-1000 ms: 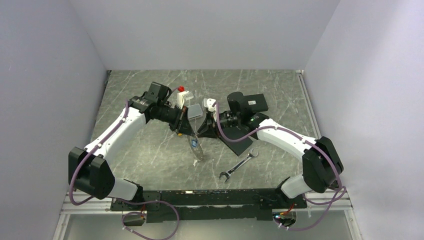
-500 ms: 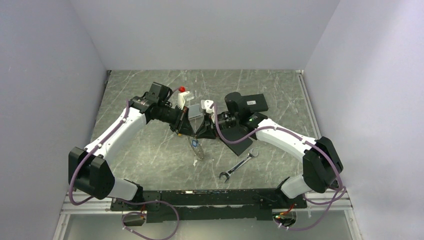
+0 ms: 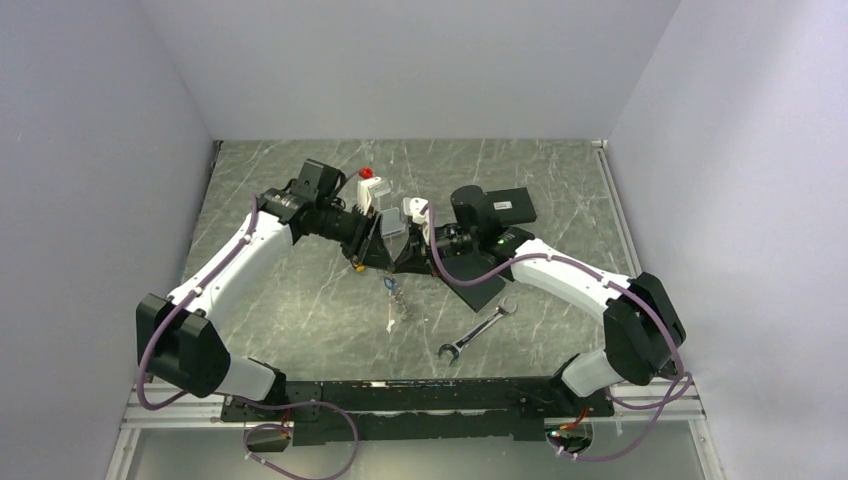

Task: Remove the keys from the keyring
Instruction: Remove the key from the keyring.

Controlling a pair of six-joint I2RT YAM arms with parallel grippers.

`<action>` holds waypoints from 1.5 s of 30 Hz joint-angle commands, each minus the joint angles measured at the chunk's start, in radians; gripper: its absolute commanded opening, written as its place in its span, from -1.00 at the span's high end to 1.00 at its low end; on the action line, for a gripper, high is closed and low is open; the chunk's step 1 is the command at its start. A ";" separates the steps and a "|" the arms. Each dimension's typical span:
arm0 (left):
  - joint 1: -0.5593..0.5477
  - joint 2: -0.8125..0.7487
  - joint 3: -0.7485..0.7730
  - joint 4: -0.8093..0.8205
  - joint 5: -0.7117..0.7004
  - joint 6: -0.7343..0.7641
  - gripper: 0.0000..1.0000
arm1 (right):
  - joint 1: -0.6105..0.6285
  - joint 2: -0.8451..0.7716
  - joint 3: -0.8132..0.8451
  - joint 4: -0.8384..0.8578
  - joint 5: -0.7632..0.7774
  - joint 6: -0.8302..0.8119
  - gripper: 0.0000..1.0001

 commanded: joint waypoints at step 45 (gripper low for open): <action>0.107 -0.130 -0.221 0.433 0.362 -0.029 0.06 | -0.122 0.039 -0.329 1.303 -0.097 0.988 1.00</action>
